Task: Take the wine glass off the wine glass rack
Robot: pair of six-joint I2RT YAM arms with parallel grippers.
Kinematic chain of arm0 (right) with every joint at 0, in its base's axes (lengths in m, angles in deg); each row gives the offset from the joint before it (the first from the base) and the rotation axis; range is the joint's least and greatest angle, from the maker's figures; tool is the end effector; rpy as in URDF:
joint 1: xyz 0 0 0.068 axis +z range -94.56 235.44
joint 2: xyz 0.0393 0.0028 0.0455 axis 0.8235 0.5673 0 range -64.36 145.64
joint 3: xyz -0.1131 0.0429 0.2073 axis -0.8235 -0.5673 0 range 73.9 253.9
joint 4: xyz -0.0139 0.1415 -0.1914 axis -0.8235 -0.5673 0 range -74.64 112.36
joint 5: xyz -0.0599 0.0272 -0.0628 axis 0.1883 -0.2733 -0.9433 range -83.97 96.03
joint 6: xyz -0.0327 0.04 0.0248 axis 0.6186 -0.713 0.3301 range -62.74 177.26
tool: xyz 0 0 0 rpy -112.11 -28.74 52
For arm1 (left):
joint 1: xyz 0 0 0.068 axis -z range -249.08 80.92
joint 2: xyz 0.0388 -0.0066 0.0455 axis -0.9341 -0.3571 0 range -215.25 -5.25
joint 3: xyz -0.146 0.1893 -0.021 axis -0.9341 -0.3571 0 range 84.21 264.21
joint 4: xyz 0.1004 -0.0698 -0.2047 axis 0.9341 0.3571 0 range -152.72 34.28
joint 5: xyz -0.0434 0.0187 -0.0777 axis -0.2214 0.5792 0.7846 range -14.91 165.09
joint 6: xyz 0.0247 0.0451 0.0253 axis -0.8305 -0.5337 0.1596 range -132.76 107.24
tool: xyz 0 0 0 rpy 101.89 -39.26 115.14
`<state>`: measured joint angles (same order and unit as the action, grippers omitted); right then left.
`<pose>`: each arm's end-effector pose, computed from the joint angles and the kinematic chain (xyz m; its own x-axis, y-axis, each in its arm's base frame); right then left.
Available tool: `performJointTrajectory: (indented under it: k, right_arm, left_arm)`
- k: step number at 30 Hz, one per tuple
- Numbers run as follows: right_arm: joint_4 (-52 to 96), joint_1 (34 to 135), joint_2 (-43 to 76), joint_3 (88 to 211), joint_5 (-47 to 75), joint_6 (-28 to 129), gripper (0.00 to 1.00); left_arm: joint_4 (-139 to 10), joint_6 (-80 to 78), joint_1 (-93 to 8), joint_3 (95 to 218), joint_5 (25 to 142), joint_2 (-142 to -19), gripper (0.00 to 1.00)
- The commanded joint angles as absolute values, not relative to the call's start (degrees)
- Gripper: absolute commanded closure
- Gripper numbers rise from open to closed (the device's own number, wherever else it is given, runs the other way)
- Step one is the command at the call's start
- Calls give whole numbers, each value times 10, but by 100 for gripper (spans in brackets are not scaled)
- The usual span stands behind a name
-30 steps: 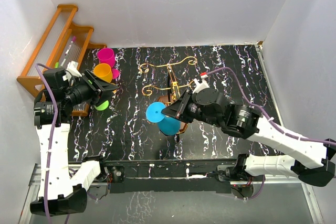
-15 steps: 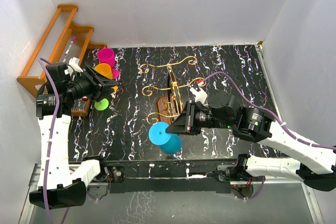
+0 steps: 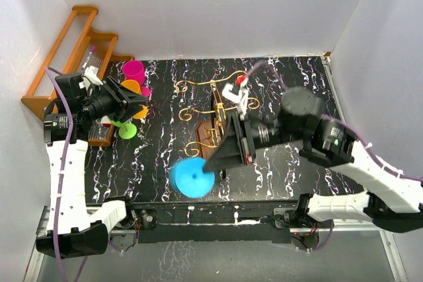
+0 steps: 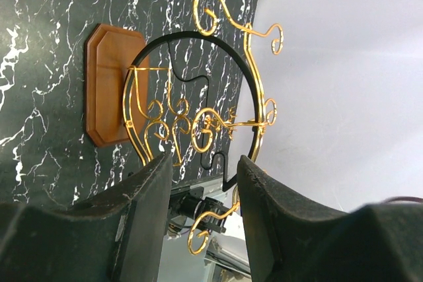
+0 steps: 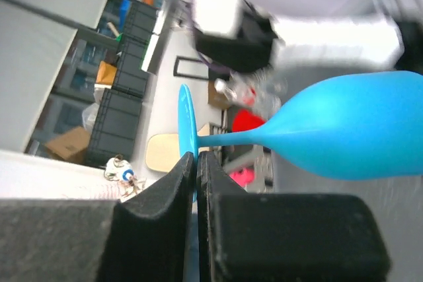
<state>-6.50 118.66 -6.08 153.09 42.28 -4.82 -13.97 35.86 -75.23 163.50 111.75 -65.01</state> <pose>0.0637 0.1797 0.4290 -0.8985 -0.1988 -0.3915 -0.4056 0.0344 0.9134 0.1863 -0.0042 0.3903 -0.6452 -0.6748 -0.3581 -0.0785 0.5249 -0.8476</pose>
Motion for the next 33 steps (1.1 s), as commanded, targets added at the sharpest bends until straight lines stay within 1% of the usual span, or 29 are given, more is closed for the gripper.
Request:
performJointTrajectory:
  k: [1, 3, 4, 6, 8, 12, 15, 18, 20, 23, 30, 33]
  right_arm:
    - [-48, 1185, 29, 1799, 433, 157, 92]
    - [-113, 1185, 74, 1913, 384, 247, 92]
    - [-129, 1185, 88, 1944, 357, 282, 92]
    - [-128, 1185, 91, 1955, 300, 379, 92]
    - [-91, 1185, 65, 1900, 233, 470, 92]
    - [32, 1185, -9, 1706, 93, 656, 92]
    - [81, 1185, -37, 1619, 30, 792, 92]
    - [87, 1185, -53, 1552, 29, 950, 92]
    - [90, 1185, -70, 1505, 54, 1061, 92]
    - [134, 1186, -103, 1434, 71, 1200, 92]
    - [61, 1187, -143, 1377, 87, 1480, 92]
    - [2, 1187, -141, 1390, 90, 1579, 92]
  left_arm:
    - [-139, 353, -751, 1676, 1130, -652, 58]
    - [-135, 354, -751, 1684, 1129, -652, 58]
    - [-134, 355, -751, 1686, 1127, -650, 58]
    - [-128, 359, -751, 1687, 1122, -645, 58]
    - [-126, 361, -751, 1688, 1119, -639, 58]
    - [-118, 368, -751, 1690, 1113, -629, 58]
    - [-132, 394, -751, 1684, 1133, -620, 58]
    - [-134, 410, -751, 1701, 1146, -621, 58]
    - [-131, 416, -751, 1721, 1159, -626, 58]
    - [-126, 424, -750, 1746, 1175, -634, 58]
    - [-138, 473, -751, 1809, 1221, -660, 58]
    - [-114, 476, -751, 1850, 1243, -683, 58]
